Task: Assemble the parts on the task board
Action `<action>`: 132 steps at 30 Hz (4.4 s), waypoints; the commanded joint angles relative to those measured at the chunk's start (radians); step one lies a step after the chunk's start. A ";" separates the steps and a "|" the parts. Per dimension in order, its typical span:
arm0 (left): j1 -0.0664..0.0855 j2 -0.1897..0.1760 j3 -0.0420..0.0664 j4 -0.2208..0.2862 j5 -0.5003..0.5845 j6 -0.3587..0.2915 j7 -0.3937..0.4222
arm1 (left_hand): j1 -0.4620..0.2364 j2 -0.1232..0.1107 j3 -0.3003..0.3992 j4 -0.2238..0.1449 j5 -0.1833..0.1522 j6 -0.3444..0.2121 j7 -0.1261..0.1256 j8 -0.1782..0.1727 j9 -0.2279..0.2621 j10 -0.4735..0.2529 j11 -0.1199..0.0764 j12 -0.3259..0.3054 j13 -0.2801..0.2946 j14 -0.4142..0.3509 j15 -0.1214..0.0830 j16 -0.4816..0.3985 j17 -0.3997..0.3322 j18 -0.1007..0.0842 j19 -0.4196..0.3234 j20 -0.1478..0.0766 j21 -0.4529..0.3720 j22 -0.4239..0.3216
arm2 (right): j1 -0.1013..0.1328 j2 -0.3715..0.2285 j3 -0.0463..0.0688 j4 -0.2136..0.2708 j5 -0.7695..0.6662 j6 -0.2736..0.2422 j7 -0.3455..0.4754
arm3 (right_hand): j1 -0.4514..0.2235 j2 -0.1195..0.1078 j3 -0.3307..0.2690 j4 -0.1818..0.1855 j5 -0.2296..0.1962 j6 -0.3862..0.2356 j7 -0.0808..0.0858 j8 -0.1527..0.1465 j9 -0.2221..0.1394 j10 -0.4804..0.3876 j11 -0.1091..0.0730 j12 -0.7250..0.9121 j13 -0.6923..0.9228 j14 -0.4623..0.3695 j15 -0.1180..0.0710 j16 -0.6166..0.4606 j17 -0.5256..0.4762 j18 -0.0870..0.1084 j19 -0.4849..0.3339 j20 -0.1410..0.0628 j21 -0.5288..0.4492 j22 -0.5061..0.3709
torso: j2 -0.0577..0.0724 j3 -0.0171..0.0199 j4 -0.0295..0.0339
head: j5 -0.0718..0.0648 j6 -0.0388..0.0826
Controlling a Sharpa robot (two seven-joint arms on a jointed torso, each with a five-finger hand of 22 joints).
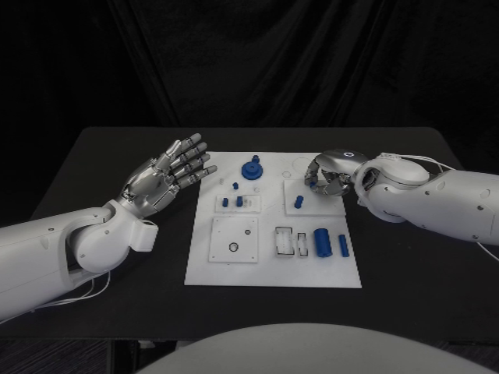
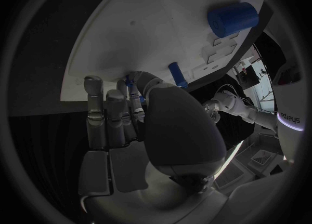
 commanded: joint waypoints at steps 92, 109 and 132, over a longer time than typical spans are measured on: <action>-0.002 0.018 0.001 -0.023 0.002 0.028 0.052 | -0.050 0.017 0.031 0.003 0.058 0.017 0.036 0.005 0.004 -0.008 0.007 0.024 0.002 -0.001 0.009 0.019 0.002 -0.018 0.005 0.006 -0.007 -0.014 | -0.064 0.132 0.007 0.241 -0.109 -0.013 -0.029 | 0.009 0.006 -0.006 -0.025 -0.025 0.009 -0.011 0.016 0.037 0.109 -0.022 -0.070 -0.056 0.108 -0.024 0.085 0.113 -0.016 0.104 -0.024 0.163 0.090 | -0.001 -0.0016 -0.0006 | 0.087 0.000; -0.003 0.023 0.001 -0.030 0.002 0.035 0.045 | -0.046 0.017 0.040 0.002 0.063 0.020 0.045 0.006 0.005 -0.009 0.000 0.024 0.001 -0.002 0.009 0.020 0.002 -0.018 0.005 0.006 -0.007 -0.016 | -0.075 0.136 0.007 0.238 -0.109 0.000 -0.029 | 0.010 0.006 -0.005 -0.026 -0.025 0.009 -0.011 0.016 0.037 0.110 -0.022 -0.070 -0.056 0.108 -0.024 0.085 0.113 -0.016 0.104 -0.024 0.163 0.090 | 0.000 -0.0008 -0.0002 | 0.089 0.000; -0.003 0.024 0.001 -0.033 0.002 0.041 0.036 | -0.045 0.017 0.044 0.001 0.065 0.024 0.051 0.006 0.005 -0.010 -0.005 0.023 0.001 -0.002 0.009 0.019 0.002 -0.019 0.005 0.007 -0.007 -0.016 | -0.081 0.146 0.007 0.230 -0.109 0.025 -0.036 | 0.011 0.007 -0.004 -0.028 -0.025 0.009 -0.011 0.015 0.038 0.109 -0.021 -0.073 -0.057 0.104 -0.024 0.082 0.106 -0.014 0.102 -0.025 0.157 0.088 | 0.000 -0.0013 0.0008 | 0.089 0.000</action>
